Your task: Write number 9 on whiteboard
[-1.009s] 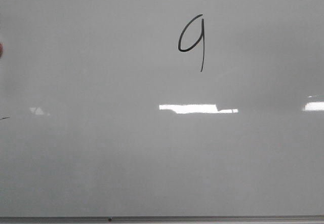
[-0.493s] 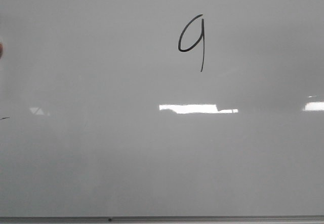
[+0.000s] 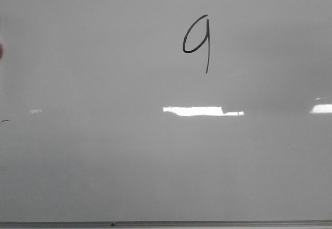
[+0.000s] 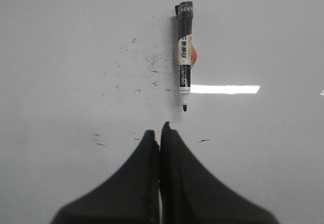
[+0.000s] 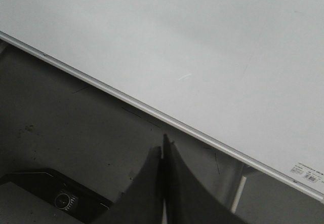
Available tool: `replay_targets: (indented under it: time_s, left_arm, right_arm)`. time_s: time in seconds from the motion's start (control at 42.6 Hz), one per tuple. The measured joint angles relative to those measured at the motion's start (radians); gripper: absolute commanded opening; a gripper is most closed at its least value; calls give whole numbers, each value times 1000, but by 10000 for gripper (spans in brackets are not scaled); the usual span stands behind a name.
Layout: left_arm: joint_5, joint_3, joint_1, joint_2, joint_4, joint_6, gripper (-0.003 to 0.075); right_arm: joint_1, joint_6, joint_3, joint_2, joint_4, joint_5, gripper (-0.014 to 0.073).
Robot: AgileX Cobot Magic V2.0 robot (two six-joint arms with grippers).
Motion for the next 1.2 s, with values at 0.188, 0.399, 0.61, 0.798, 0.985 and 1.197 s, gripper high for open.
replay_targets:
  time_s: [0.188,0.399,0.61,0.798,0.985,1.197]
  left_arm:
    - [-68,31,0,-6,2,0,-19]
    - [-71,31,0,-6,16,0,-19]
    - [-71,31,0,-6,17,0,-19]
    - [-71,31,0,-6,17,0,-19]
    - [-71,31,0,-6,17,0,-19]
    - [-71,31,0,-6,17,0,-19]
  right_arm:
    - [0,0,0,0,0,2,-68]
    - [0,0,0,0,0,2,-68]
    - [0,0,0,0,0,2,-68]
    - [0,0,0,0,0,2,-68]
    - [0,0,0,0,0,2,-68]
    - [0,0,0,0,0,2,-68]
